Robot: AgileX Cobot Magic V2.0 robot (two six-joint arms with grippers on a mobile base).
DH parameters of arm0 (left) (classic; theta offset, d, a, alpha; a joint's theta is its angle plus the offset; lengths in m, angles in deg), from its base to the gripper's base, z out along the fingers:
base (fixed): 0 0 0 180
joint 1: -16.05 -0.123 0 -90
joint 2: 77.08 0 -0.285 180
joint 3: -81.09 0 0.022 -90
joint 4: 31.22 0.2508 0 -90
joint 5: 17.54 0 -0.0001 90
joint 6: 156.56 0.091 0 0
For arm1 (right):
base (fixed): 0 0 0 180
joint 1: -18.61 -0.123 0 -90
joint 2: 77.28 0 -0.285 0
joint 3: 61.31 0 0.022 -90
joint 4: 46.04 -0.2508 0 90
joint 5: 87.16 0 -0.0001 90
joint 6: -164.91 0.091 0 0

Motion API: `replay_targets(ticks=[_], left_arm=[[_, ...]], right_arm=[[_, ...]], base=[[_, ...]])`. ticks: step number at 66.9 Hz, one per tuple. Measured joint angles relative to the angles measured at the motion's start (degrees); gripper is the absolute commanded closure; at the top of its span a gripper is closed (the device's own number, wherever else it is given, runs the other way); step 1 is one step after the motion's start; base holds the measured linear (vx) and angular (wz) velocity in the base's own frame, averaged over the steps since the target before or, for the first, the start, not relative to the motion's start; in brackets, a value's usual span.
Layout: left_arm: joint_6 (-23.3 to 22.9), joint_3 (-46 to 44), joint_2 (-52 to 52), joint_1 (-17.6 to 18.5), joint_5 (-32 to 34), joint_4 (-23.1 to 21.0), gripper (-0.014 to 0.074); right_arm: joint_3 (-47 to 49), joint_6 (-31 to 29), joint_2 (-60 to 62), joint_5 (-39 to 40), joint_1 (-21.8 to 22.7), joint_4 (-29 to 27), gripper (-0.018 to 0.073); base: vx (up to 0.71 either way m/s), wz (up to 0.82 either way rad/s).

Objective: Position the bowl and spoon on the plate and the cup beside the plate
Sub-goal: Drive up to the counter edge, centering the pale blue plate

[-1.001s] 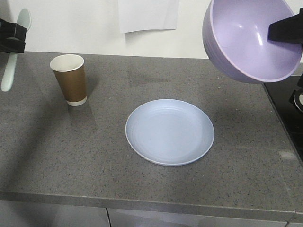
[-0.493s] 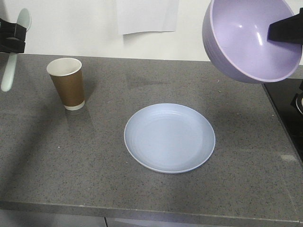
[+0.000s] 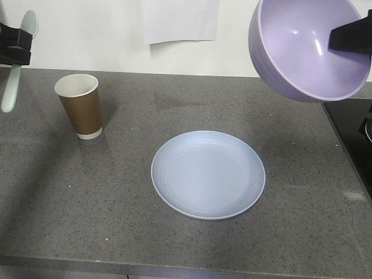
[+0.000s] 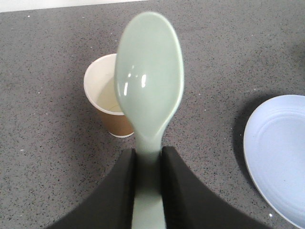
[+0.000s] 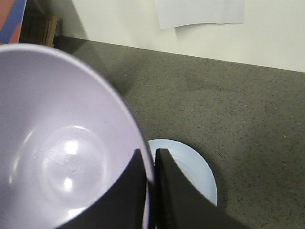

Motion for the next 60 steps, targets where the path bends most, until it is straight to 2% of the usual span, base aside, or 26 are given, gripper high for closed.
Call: replay_targets(ticks=[60], left_arm=[[0.0,0.0,0.0,0.0,0.0,0.0,0.0603]], right_arm=[[0.0,0.0,0.0,0.0,0.0,0.0,0.0565]], base=[[0.03,0.0]])
